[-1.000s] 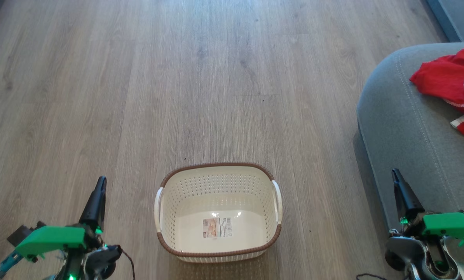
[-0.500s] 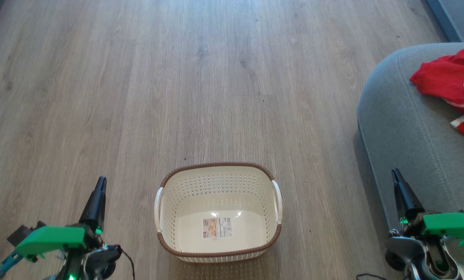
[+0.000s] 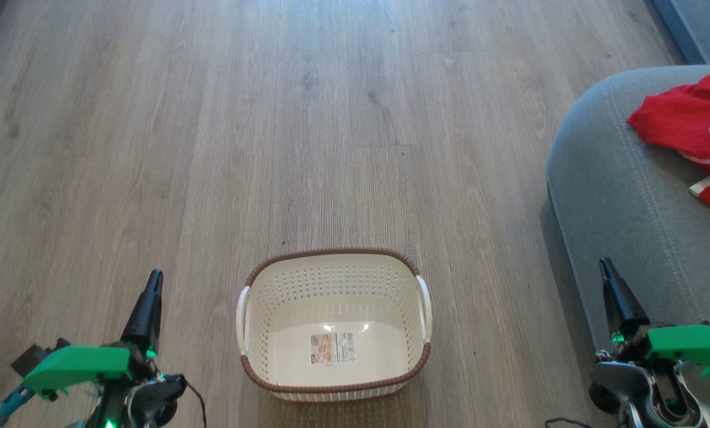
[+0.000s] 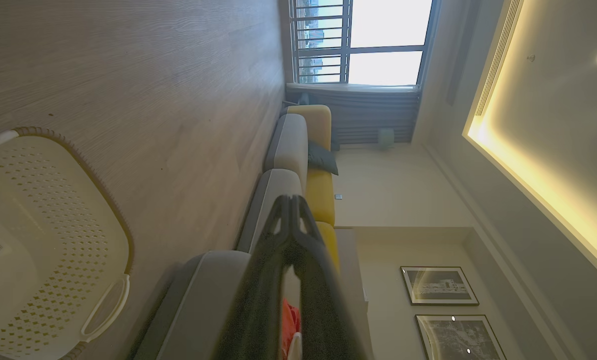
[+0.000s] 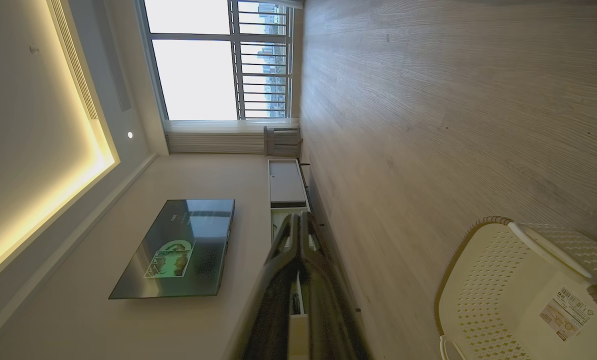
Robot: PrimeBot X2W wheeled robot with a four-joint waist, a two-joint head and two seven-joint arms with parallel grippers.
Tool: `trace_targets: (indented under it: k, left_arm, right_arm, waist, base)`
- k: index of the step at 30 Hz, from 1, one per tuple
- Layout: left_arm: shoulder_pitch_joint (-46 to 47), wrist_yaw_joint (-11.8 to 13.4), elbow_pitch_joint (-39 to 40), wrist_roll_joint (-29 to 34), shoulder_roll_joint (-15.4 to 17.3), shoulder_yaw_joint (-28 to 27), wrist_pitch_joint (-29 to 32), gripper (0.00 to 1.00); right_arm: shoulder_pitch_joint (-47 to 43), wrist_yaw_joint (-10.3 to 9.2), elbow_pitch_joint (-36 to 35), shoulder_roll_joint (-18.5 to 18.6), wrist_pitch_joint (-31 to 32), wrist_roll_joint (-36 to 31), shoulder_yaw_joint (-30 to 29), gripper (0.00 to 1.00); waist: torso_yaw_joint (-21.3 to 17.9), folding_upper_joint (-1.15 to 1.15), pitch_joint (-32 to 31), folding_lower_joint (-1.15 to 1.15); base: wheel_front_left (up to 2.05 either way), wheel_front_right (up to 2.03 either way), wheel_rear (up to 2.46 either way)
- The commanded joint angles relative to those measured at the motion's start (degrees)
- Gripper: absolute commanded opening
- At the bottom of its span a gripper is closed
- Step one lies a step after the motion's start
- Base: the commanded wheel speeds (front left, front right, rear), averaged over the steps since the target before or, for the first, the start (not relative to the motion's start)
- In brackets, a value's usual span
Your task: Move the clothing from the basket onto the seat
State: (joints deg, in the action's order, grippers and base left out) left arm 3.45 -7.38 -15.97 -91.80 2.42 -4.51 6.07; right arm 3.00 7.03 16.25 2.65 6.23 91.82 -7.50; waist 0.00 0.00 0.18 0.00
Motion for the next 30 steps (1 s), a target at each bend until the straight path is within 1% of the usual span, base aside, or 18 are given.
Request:
trace_targets:
  k: [1, 30]
  left_arm:
    - [2.7, -0.1, 1.9, -0.4, 0.5, -2.0, 0.4, 0.00]
    - [2.7, -0.1, 1.9, -0.4, 0.5, -2.0, 0.4, 0.00]
  right_arm:
    - [3.2, 0.46, -2.2, 0.2, 0.2, 0.4, 1.0, 0.00]
    - [3.2, 0.46, -2.2, 0.2, 0.2, 0.4, 1.0, 0.00]
  waist:
    - [0.0, 0.00, 0.0, 0.00]
    - [0.0, 0.00, 0.0, 0.00]
  base:
    - [0.00, 0.00, 0.00]
    - [0.00, 0.00, 0.00]
